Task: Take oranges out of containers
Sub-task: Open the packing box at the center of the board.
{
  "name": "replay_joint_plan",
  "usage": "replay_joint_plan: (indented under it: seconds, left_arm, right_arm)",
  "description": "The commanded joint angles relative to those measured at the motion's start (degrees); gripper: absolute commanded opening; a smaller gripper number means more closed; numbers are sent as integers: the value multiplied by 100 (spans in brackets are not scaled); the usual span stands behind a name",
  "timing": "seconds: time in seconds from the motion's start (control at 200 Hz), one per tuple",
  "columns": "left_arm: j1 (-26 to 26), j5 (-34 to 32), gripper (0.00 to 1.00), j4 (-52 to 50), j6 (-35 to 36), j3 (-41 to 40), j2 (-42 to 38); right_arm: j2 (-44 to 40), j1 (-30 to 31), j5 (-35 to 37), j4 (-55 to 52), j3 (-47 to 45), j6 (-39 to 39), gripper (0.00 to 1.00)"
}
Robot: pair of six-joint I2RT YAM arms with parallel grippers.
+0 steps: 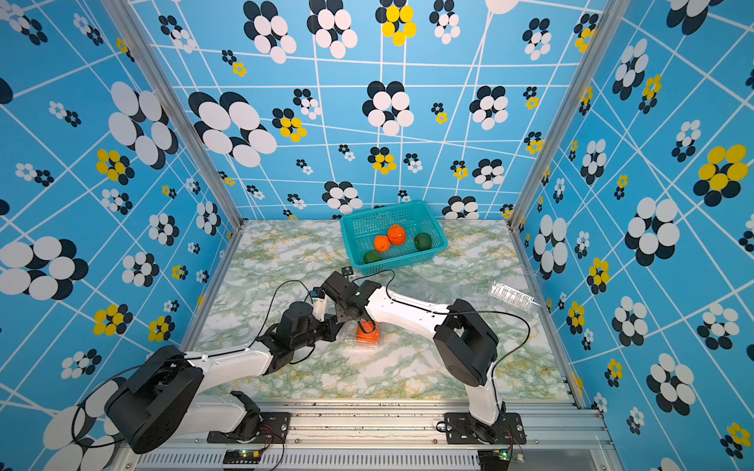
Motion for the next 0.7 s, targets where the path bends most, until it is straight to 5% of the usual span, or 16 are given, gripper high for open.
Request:
replay_joint_plan:
  seconds: [0.0,0.36,0.7]
  left_arm:
    - [11,327,0,1428,7,-44,69]
    - [17,548,0,2493,17,-428,-123]
    - [49,295,0,2178,184,-620,-1102]
  right_arm:
    - [264,77,-569,118,-191,208,40]
    - [-40,62,-567,296,-483,292,41]
    - [-425,43,-450,271,-715,337,41]
